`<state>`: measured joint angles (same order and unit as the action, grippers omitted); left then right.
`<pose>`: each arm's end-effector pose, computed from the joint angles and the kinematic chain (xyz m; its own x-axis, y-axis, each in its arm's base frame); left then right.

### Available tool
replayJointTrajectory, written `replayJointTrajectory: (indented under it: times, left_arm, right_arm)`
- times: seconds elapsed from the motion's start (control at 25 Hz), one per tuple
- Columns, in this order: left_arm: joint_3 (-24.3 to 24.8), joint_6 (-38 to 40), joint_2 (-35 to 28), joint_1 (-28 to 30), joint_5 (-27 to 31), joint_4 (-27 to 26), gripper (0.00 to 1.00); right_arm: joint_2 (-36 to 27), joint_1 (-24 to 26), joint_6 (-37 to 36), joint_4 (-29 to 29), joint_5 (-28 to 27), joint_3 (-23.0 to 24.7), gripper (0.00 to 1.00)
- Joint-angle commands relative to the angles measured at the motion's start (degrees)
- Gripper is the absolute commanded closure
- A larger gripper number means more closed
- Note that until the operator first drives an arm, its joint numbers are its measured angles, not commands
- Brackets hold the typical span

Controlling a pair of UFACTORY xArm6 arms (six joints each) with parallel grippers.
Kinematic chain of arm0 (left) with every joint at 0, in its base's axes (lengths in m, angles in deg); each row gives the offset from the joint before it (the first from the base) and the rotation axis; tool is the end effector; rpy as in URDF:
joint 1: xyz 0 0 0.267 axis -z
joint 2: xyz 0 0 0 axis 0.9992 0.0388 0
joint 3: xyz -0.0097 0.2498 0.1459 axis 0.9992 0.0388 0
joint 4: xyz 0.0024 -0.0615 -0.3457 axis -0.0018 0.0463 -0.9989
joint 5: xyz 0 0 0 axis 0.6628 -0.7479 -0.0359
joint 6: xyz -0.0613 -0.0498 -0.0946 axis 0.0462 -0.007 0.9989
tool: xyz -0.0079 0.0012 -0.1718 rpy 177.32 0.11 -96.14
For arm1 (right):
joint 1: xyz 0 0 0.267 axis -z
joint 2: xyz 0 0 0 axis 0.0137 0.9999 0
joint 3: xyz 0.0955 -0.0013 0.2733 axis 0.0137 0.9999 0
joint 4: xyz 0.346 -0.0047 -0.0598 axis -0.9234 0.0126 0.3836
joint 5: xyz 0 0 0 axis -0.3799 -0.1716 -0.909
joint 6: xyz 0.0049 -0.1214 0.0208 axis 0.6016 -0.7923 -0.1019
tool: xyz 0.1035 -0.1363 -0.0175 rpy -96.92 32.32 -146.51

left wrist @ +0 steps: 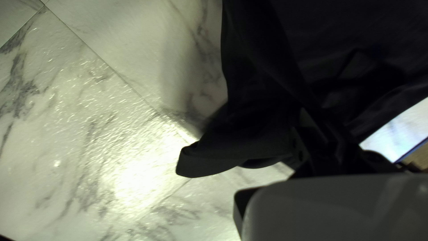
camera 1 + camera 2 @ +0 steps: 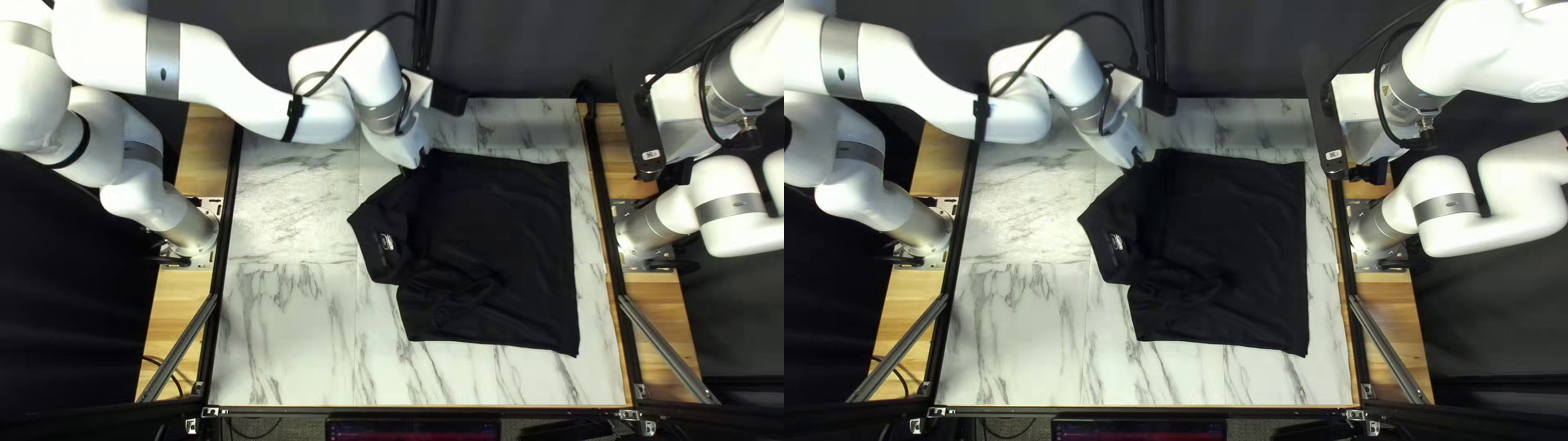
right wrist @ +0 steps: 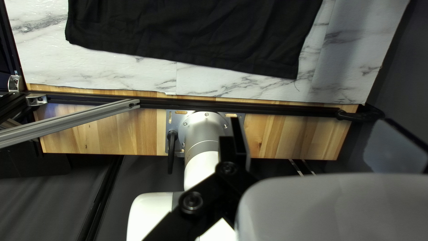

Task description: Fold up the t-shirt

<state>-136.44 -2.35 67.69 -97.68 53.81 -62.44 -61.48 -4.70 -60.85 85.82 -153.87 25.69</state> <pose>0.5294 0.0597 0.2503 0.5459 0.8342 0.0787 0.7824 -0.5411 0.3083 0.2084 -0.0149 0.3708 0.9918 0.1238 0.0310 0.1200 -0.9873 0.1044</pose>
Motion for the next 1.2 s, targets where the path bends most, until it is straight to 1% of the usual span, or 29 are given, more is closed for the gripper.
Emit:
replayJointTrajectory:
  times: [0.04, 0.08, 0.2, 0.28, 0.44, 0.52, 0.6, 0.64, 0.68, 0.76, 0.84, 0.88, 0.92, 1.04, 1.12, 1.2]
  left_arm:
    - [-5.36, -2.23, 4.65, -0.81, -1.89, -3.76, 0.97]
    - [-7.09, -3.48, 6.18, -1.06, -2.73, -5.43, 0.97]
    - [-10.26, -6.04, 8.8, -1.41, -4.82, -9.11, 0.97]
    - [-11.24, -7.66, 10.11, -1.51, -7.02, -11.74, 0.97]
    - [-11.66, -9.59, 12.31, -1.18, -12.13, -16.18, 0.98]
    - [-13.78, -10.7, 15.94, -1.17, -15.27, -19.03, 1.0]
    - [-17.39, -11.08, 20.44, -1.33, -16.42, -20.71, 1.0]
    - [-18.36, -11.16, 21.54, -1.38, -16.49, -21.13, 1.0]
    - [-20.86, -10.68, 24.11, -1.42, -16.14, -21.14, 1.0]
    - [-24.33, -8.9, 27.24, -1.52, -14.59, -19.35, 0.99]
    - [-26.02, -6.96, 28.46, -1.62, -12.85, -17.1, 0.99]
    - [-26.99, -4.63, 28.78, -1.62, -10.94, -14.37, 0.99]
    - [-27.76, -3.22, 28.97, -1.63, -9.37, -12.78, 0.98]
    - [-31.15, 0.13, 30.89, -1.25, -5.88, -9.77, 0.98]
    - [-36.56, 2.39, 35.04, -0.72, -2.89, -8.29, 0.98]
    - [-41.78, 3.05, 39.37, -0.6, -0.69, -8.39, 0.98]
  right_arm:
    - [0.0, 0.0, 0.0, 0.0, 0.0, 0.0, 0.0]
    - [0.0, 0.0, 0.0, 0.0, 0.0, 0.0, 0.0]
    - [0.0, 0.0, 0.0, 0.0, 0.0, 0.0, 0.0]
    - [0.0, 0.0, 0.0, 0.0, 0.0, 0.0, 0.0]
    - [0.0, 0.0, 0.0, 0.0, 0.0, 0.0, 0.0]
    - [0.0, 0.0, 0.0, 0.0, 0.0, 0.0, 0.0]
    - [0.0, 0.0, 0.0, 0.0, 0.0, 0.0, 0.0]
    - [0.0, 0.0, 0.0, 0.0, 0.0, 0.0, 0.0]
    - [0.0, 0.0, 0.0, 0.0, 0.0, 0.0, 0.0]
    - [0.0, 0.0, 0.0, 0.0, 0.0, 0.0, 0.0]
    - [0.0, 0.0, 0.0, 0.0, 0.0, 0.0, 0.0]
    - [0.0, 0.0, 0.0, 0.0, 0.0, 0.0, 0.0]
    - [0.0, 0.0, 0.0, 0.0, 0.0, 0.0, 0.0]
    - [0.0, 0.0, 0.0, 0.0, 0.0, 0.0, 0.0]
    - [0.0, 0.0, 0.0, 0.0, 0.0, 0.0, 0.0]
    - [0.0, 0.0, 0.0, 0.0, 0.0, 0.0, 0.0]
